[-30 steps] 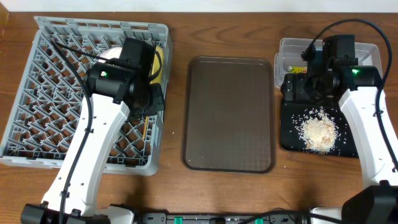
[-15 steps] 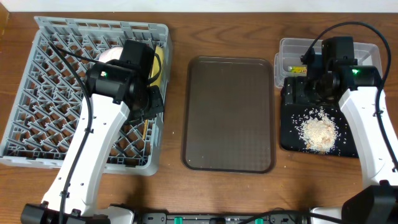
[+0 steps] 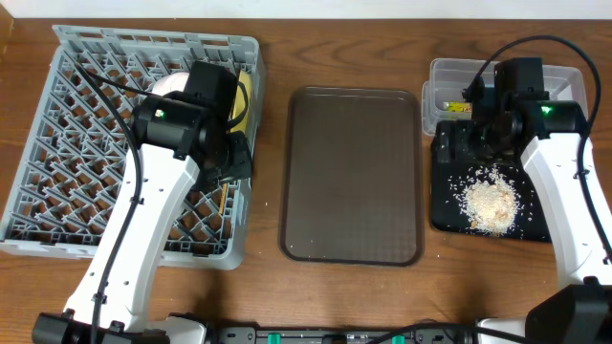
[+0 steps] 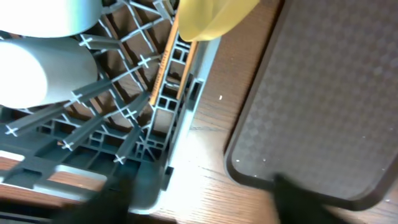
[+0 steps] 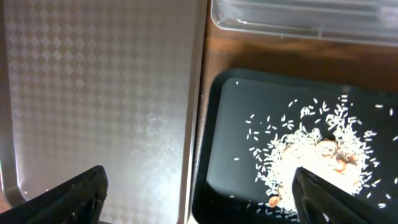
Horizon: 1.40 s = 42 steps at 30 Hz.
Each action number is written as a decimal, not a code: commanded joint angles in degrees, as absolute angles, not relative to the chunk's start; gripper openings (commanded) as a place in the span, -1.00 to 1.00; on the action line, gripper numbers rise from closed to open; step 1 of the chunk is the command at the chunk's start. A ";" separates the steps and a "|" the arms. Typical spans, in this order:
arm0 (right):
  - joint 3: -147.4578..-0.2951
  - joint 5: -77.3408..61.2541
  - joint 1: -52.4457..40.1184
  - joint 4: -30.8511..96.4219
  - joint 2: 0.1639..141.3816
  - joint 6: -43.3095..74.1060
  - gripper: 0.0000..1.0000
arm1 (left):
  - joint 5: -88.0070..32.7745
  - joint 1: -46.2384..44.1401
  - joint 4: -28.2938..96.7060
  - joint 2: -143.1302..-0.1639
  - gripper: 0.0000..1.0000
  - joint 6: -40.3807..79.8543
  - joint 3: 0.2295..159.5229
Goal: Sort waste into correct bins and load items into the dishwasher
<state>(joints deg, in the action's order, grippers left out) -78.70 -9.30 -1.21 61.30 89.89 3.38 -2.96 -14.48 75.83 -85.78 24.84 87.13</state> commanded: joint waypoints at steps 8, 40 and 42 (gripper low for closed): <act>-78.08 -9.04 -1.52 61.45 82.21 3.77 0.99 | 4.34 -14.61 71.37 -79.96 0.60 17.96 82.81; -52.10 -3.01 -1.52 69.17 36.34 3.77 0.99 | 4.34 -14.59 56.90 -31.05 0.85 14.83 53.23; -52.10 -3.03 -1.52 69.17 36.34 3.77 0.99 | 4.34 -14.59 56.90 -31.05 0.85 14.85 53.23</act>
<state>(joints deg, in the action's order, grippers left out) -52.36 -3.60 -1.21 69.17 36.51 3.62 3.42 -14.48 56.80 -31.00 15.99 53.69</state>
